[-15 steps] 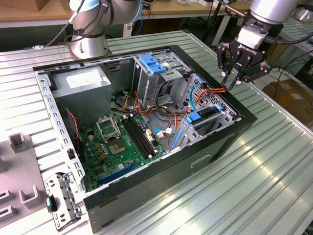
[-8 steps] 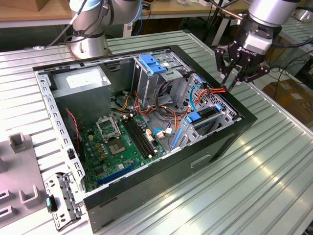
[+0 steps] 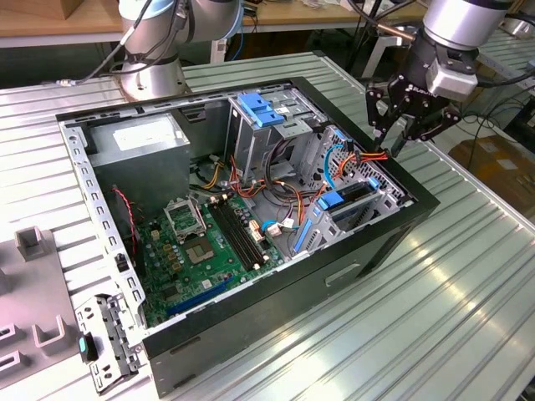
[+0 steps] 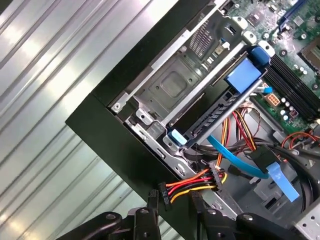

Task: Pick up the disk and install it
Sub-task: 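Insert the first disk wire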

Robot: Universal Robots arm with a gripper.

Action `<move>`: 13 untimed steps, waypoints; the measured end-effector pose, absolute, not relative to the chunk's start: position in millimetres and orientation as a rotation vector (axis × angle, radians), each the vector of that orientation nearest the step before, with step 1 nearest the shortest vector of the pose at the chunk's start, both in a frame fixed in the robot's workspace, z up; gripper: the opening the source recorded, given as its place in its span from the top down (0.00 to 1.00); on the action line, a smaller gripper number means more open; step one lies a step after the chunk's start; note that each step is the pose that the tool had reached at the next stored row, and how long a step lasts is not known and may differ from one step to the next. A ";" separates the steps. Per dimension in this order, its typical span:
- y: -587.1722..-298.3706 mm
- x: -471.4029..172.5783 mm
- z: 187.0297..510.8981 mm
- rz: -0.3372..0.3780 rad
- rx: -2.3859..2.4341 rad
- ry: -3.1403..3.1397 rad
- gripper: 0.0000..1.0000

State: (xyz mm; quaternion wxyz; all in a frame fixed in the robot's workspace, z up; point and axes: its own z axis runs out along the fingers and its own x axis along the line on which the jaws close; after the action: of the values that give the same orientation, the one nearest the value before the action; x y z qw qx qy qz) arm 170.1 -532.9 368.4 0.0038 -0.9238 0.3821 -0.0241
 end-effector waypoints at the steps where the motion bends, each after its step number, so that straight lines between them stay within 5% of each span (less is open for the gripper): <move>1: -532.9 170.1 369.1 -0.075 -2.898 1.190 0.62; 13: -536.7 170.1 368.3 -0.075 -2.967 1.000 0.62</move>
State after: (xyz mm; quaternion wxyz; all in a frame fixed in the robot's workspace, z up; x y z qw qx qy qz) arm 170.1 -536.7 368.3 0.0049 -0.9474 0.3192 -0.0240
